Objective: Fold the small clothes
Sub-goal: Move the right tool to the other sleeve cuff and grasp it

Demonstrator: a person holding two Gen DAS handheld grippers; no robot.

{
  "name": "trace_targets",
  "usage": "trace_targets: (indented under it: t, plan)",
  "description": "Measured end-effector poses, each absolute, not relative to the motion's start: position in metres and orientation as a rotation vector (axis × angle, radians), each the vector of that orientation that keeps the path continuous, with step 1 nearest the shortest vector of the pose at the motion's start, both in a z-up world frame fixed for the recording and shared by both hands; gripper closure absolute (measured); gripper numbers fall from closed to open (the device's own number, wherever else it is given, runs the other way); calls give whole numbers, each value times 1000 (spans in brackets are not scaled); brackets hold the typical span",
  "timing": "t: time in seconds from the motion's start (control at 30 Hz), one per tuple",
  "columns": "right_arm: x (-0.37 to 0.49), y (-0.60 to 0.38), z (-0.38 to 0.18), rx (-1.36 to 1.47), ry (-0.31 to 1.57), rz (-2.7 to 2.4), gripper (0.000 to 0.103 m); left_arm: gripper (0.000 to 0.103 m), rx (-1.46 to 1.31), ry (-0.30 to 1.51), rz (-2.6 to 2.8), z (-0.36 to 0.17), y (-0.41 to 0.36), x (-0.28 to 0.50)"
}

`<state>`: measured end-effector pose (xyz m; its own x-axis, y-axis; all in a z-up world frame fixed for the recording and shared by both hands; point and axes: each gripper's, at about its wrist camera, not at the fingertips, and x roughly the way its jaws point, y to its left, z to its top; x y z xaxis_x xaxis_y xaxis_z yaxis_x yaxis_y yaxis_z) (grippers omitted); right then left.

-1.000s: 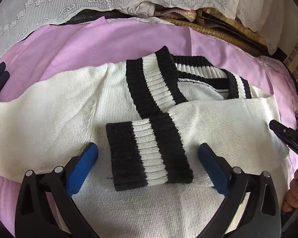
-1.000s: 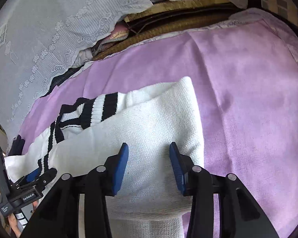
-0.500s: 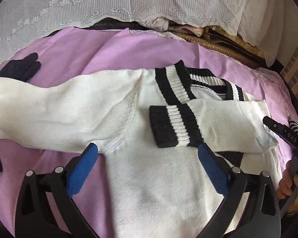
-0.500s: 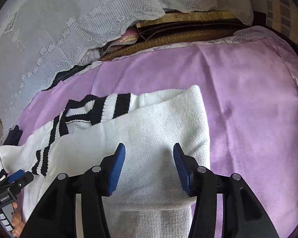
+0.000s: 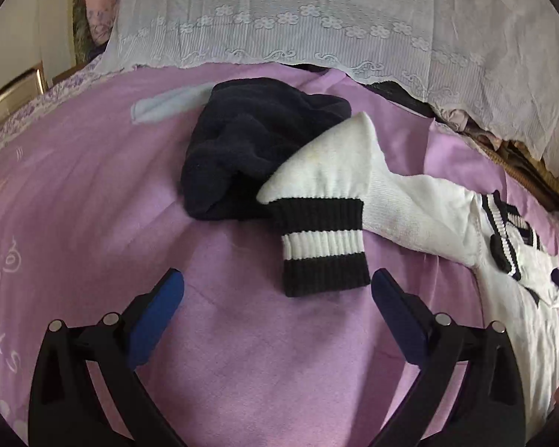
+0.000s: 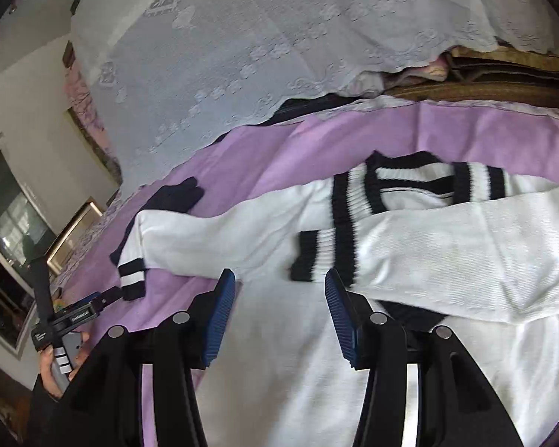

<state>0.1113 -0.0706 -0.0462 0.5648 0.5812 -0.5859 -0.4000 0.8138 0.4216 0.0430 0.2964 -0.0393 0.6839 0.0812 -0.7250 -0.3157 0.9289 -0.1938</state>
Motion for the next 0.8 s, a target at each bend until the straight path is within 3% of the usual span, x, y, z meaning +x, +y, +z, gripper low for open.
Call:
trace_targets:
  t: [0.03, 0.13, 0.17, 0.53, 0.7, 0.73, 0.8]
  plan:
    - [111, -47, -50, 258, 804, 629, 52, 6, -374, 788, 205, -44, 304, 43]
    - [114, 22, -62, 266, 865, 739, 52, 28, -454, 796, 151, -52, 315, 48]
    - [116, 41, -67, 279, 883, 761, 53, 31, -463, 793, 149, -53, 317, 48]
    - [150, 128, -110, 510, 1027, 790, 62, 35, -606, 775, 52, -66, 332, 56]
    - [155, 136, -127, 567, 1053, 772, 63, 44, -698, 769, 14, -76, 341, 59]
    - [155, 137, -127, 563, 1051, 769, 65, 46, -693, 771, 14, -76, 339, 60]
    - [154, 140, -124, 537, 1041, 779, 81, 49, -674, 774, 16, -77, 335, 61]
